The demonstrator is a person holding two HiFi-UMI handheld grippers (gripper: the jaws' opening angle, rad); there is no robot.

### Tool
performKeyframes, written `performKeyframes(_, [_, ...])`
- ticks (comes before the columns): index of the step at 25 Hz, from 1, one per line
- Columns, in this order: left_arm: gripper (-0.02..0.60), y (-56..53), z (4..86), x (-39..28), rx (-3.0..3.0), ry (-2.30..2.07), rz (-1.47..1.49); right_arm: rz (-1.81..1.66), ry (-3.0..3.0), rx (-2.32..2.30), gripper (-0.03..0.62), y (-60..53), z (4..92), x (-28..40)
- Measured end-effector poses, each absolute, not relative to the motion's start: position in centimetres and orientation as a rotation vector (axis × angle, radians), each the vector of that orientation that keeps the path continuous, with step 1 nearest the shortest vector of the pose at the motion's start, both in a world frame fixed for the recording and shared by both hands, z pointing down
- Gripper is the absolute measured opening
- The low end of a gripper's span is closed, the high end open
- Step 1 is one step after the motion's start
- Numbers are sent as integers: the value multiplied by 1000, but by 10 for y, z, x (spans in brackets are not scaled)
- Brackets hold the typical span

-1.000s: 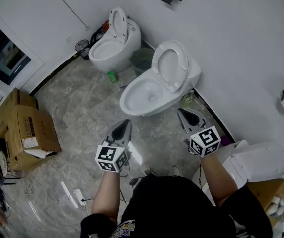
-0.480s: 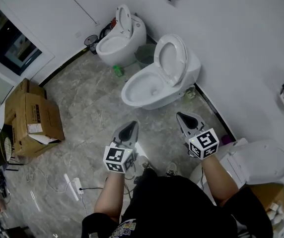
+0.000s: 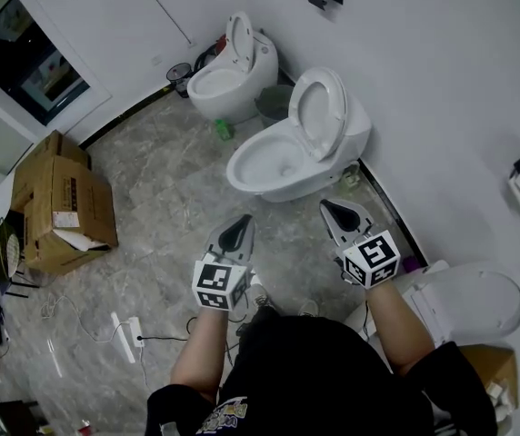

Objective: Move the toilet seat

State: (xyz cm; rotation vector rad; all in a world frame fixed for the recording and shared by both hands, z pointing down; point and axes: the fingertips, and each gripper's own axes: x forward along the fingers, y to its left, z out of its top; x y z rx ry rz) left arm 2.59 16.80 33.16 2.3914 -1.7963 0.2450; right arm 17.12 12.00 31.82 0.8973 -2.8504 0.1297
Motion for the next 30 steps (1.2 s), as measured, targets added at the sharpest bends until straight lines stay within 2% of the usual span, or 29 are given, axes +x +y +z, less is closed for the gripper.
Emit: performKeyframes(30, [14,166,325,50,2335,-1755,241,178,-2838,868,0,123,336,178])
